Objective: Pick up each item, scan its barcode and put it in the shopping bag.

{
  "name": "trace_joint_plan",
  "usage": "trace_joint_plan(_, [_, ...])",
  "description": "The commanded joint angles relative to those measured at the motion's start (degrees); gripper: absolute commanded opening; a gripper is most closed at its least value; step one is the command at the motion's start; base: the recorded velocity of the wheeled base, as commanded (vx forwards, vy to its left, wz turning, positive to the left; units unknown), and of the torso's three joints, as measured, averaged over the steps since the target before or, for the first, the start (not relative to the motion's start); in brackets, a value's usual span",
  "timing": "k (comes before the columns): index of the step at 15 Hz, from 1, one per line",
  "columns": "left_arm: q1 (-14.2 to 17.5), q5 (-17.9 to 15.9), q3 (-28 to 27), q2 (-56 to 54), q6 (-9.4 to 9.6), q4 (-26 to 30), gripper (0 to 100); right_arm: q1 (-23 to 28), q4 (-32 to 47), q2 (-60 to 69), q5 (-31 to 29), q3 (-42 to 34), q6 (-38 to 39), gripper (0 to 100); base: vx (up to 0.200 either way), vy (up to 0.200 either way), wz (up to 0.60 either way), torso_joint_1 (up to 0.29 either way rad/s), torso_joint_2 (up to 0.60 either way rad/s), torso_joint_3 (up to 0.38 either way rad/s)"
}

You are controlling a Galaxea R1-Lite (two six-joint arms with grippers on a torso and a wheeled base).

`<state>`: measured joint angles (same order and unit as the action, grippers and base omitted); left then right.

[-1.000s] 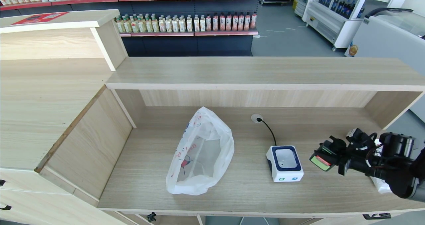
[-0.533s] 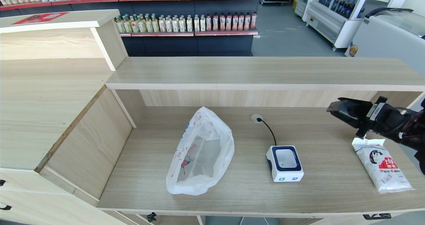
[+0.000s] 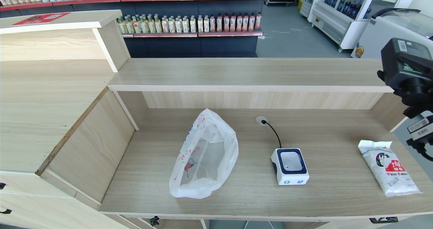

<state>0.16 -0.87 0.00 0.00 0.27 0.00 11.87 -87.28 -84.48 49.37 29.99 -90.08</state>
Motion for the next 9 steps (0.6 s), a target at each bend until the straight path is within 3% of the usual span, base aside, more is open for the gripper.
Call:
trace_joint_plan(1, [0.02,-0.01,0.00,0.00,0.00,0.00,100,-7.65,-1.05,7.75,-0.07,-3.36,-10.29,0,0.000,0.000,0.00,0.000,0.00,0.000])
trace_joint_plan(3, [0.02,-0.01,0.00,0.00,0.00,0.00,100,-17.23,-0.78,10.04,-1.03,-5.03,-23.30,0,0.000,0.000,0.00,0.000,0.00,0.000])
trace_joint_plan(5, [0.02,-0.01,0.00,0.00,0.00,0.00,100,-26.82,0.01,10.92,-3.41,-5.29,-31.04,0,0.000,0.000,0.00,0.000,0.00,0.000])
trace_joint_plan(7, [0.02,-0.01,0.00,0.00,0.00,0.00,100,-35.96,6.95,13.29,-6.48,-5.56,-41.32,0,0.000,0.000,0.00,0.000,0.00,0.000])
trace_joint_plan(9, [0.02,-0.01,0.00,0.00,0.00,0.00,100,-40.44,15.57,14.43,-7.01,-5.56,-48.44,0,0.000,0.000,0.00,0.000,0.00,0.000])
